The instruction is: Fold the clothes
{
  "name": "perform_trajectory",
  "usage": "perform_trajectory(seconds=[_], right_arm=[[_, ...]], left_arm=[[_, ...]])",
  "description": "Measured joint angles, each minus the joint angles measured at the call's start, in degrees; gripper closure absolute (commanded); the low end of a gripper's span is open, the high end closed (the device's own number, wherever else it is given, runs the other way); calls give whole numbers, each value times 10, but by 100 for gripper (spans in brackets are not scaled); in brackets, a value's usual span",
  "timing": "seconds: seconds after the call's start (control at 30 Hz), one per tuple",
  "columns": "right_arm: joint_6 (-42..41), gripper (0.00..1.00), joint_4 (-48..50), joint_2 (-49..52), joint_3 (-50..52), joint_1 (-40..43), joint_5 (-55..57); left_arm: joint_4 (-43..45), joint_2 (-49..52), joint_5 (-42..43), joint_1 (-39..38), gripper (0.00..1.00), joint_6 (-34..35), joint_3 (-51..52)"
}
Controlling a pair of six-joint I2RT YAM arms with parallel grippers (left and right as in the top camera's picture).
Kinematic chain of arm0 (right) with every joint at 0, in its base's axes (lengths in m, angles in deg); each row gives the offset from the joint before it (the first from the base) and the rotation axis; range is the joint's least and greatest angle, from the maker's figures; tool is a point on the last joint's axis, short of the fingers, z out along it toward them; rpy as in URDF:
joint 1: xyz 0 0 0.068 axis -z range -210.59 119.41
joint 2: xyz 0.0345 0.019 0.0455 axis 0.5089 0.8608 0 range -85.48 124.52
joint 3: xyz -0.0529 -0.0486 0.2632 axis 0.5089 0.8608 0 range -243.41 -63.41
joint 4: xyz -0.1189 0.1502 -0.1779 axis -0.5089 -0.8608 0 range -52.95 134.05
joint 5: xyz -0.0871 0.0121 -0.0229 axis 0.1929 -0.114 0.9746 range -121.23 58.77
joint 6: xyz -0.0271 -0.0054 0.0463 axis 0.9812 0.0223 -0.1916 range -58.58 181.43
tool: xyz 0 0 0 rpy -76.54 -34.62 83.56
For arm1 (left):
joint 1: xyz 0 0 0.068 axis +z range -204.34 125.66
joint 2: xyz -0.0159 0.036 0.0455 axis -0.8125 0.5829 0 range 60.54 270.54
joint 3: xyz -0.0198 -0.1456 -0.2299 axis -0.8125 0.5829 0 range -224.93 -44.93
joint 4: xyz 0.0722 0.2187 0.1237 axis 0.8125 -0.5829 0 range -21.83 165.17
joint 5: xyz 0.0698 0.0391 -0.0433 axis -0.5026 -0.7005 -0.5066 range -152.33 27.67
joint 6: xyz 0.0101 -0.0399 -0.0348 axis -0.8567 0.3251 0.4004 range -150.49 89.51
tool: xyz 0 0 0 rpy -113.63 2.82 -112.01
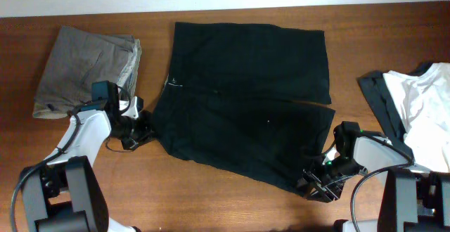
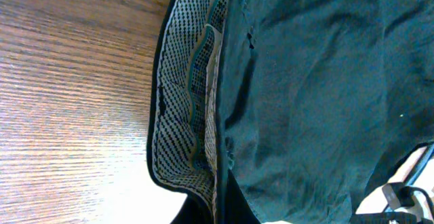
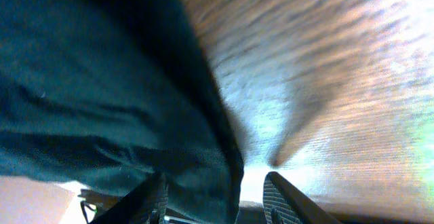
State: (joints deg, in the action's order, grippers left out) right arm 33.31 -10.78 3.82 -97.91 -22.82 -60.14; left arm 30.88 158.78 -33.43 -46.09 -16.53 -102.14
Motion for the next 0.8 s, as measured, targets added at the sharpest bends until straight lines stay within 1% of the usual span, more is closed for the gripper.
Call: perform_trajectory(seconds=[0.07, 0.1, 0.13, 0.17, 0.2, 0.23, 0.27, 0.37, 0.43, 0.53, 0.6, 0.67, 0.8], right_arm=[[-13, 52, 4, 0, 3, 0, 1], [-19, 55, 5, 0, 3, 0, 1], [-23, 62, 5, 0, 3, 0, 1], [-28, 66, 8, 0, 4, 0, 1], [-31, 74, 11, 0, 5, 0, 1], [-31, 92, 13, 0, 6, 0, 1], [-34, 96, 17, 0, 7, -1, 2], [-26, 96, 15, 0, 6, -1, 5], [-11, 96, -13, 0, -8, -1, 17], [15, 96, -85, -12, -82, -1, 68], [25, 96, -111, -23, -122, -1, 88], [33, 96, -116, -32, -149, -1, 103], [41, 96, -115, -33, -151, -1, 115]], left_arm=[[0, 0, 0, 0, 99, 0, 0], [0, 0, 0, 0, 99, 0, 0], [0, 0, 0, 0, 99, 0, 0], [0, 0, 0, 0, 98, 0, 0], [0, 0, 0, 0, 98, 0, 0], [0, 0, -1, 0, 98, 0, 0], [0, 0, -2, 0, 99, 0, 0], [0, 0, -4, 0, 98, 0, 0], [0, 0, -4, 0, 98, 0, 0], [-2, 0, -4, -1, 98, 0, 0], [-3, 0, -4, -1, 98, 0, 0], [-4, 0, -4, -1, 98, 0, 0], [-4, 0, -4, -2, 99, 0, 0]])
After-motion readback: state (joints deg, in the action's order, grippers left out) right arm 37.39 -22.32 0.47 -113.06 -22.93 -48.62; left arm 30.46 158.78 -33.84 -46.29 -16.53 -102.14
